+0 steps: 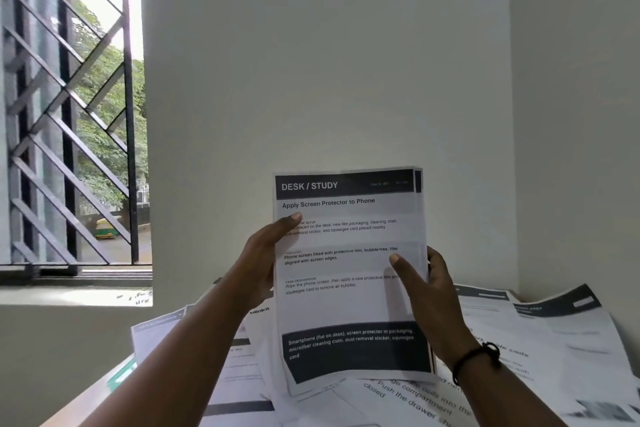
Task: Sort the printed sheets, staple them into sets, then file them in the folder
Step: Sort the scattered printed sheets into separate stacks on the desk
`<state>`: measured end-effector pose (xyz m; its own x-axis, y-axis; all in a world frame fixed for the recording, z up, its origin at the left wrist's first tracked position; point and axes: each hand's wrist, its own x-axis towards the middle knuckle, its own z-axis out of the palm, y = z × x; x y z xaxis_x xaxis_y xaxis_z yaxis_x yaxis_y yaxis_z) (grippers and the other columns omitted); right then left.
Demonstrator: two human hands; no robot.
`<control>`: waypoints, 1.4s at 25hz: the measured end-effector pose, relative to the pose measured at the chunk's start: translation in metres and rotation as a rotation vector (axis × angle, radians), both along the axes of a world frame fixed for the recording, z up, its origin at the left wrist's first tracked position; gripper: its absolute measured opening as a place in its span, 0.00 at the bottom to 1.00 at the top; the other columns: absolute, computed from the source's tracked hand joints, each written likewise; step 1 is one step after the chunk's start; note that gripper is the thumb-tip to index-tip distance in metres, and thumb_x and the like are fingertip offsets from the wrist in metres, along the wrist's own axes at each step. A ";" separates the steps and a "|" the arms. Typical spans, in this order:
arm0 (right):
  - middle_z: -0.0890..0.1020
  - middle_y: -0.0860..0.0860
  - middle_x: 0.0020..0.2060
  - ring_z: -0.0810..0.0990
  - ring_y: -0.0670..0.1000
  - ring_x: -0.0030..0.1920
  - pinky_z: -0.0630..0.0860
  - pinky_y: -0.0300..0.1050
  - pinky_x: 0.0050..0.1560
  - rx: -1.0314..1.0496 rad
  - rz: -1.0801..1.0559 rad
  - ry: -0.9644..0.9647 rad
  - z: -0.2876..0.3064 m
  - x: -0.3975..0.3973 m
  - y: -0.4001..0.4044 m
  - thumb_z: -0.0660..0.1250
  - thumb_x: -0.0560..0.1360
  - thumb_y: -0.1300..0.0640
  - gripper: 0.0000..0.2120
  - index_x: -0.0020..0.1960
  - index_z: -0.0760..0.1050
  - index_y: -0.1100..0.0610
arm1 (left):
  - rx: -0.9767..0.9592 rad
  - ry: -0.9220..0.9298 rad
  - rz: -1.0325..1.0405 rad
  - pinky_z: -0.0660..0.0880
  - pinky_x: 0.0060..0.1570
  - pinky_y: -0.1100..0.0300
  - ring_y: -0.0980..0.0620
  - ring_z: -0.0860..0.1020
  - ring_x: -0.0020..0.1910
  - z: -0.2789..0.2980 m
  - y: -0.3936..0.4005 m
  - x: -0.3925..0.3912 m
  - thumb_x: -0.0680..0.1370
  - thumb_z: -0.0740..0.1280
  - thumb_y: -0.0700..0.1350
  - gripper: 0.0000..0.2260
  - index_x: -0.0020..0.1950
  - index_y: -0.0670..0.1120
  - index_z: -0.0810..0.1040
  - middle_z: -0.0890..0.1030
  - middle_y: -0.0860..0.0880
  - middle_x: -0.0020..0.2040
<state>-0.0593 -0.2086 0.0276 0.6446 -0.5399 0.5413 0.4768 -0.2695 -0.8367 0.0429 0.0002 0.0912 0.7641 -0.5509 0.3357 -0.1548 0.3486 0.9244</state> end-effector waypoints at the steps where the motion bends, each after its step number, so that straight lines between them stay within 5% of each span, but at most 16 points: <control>1: 0.79 0.45 0.53 0.79 0.44 0.50 0.78 0.39 0.45 0.004 0.002 0.001 0.000 0.000 -0.001 0.67 0.72 0.43 0.27 0.68 0.66 0.49 | 0.010 0.015 -0.024 0.79 0.52 0.42 0.36 0.82 0.54 -0.005 0.002 0.002 0.74 0.68 0.51 0.20 0.64 0.46 0.74 0.82 0.38 0.57; 7: 0.75 0.38 0.62 0.75 0.41 0.61 0.74 0.50 0.63 -0.122 0.042 0.011 -0.006 0.004 0.005 0.66 0.65 0.30 0.39 0.71 0.61 0.41 | 0.109 0.013 0.015 0.81 0.41 0.50 0.38 0.83 0.47 -0.032 -0.012 -0.004 0.69 0.74 0.45 0.21 0.60 0.43 0.75 0.84 0.39 0.52; 10: 0.63 0.44 0.74 0.64 0.48 0.73 0.65 0.54 0.71 -0.085 -0.040 0.022 -0.004 0.008 -0.003 0.66 0.67 0.30 0.44 0.76 0.52 0.41 | 0.075 -0.013 0.024 0.81 0.38 0.50 0.38 0.84 0.46 -0.024 -0.015 -0.003 0.68 0.75 0.44 0.21 0.59 0.44 0.74 0.84 0.39 0.52; 17: 0.66 0.45 0.72 0.68 0.50 0.71 0.69 0.58 0.68 -0.106 -0.010 0.060 -0.010 0.013 -0.002 0.65 0.60 0.23 0.50 0.75 0.53 0.41 | 0.074 -0.068 0.089 0.81 0.38 0.51 0.39 0.84 0.45 -0.025 -0.013 -0.005 0.69 0.74 0.46 0.18 0.57 0.46 0.76 0.85 0.42 0.49; 19: 0.69 0.46 0.70 0.71 0.50 0.68 0.72 0.56 0.65 -0.057 -0.019 0.071 -0.009 0.013 -0.004 0.65 0.64 0.26 0.45 0.74 0.56 0.44 | 0.047 -0.061 0.126 0.81 0.38 0.51 0.41 0.84 0.43 -0.023 -0.012 -0.004 0.72 0.70 0.44 0.13 0.55 0.45 0.76 0.86 0.43 0.48; 22: 0.78 0.46 0.55 0.78 0.46 0.54 0.76 0.41 0.47 -0.038 -0.012 0.103 -0.010 0.011 -0.005 0.63 0.76 0.42 0.18 0.61 0.67 0.49 | 0.160 -0.134 0.212 0.81 0.40 0.50 0.43 0.85 0.42 -0.027 -0.012 -0.001 0.76 0.69 0.43 0.08 0.54 0.46 0.76 0.86 0.47 0.45; 24: 0.80 0.46 0.50 0.80 0.47 0.49 0.75 0.40 0.42 -0.066 -0.040 0.137 -0.013 0.011 -0.004 0.62 0.78 0.48 0.08 0.55 0.71 0.50 | 0.258 -0.178 0.245 0.81 0.39 0.52 0.46 0.85 0.41 -0.036 -0.010 -0.001 0.76 0.69 0.43 0.07 0.54 0.46 0.77 0.86 0.50 0.43; 29: 0.81 0.48 0.45 0.79 0.45 0.43 0.73 0.31 0.30 -0.066 -0.070 0.026 -0.004 0.003 0.004 0.61 0.80 0.55 0.03 0.51 0.73 0.53 | 0.191 -0.294 0.305 0.80 0.33 0.61 0.52 0.85 0.38 -0.038 -0.008 -0.013 0.79 0.66 0.44 0.04 0.51 0.45 0.76 0.86 0.54 0.40; 35: 0.78 0.46 0.46 0.79 0.34 0.40 0.75 0.28 0.36 0.002 -0.131 -0.342 0.012 -0.009 0.010 0.61 0.80 0.59 0.05 0.55 0.69 0.57 | 0.064 -0.577 0.330 0.82 0.36 0.58 0.50 0.85 0.39 0.000 -0.010 -0.046 0.73 0.67 0.51 0.09 0.50 0.49 0.75 0.85 0.55 0.40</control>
<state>-0.0683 -0.1991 0.0393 0.3523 -0.6072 0.7122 0.6904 -0.3451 -0.6358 -0.0031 -0.0099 0.0908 0.6036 -0.3517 0.7155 -0.7200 0.1450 0.6786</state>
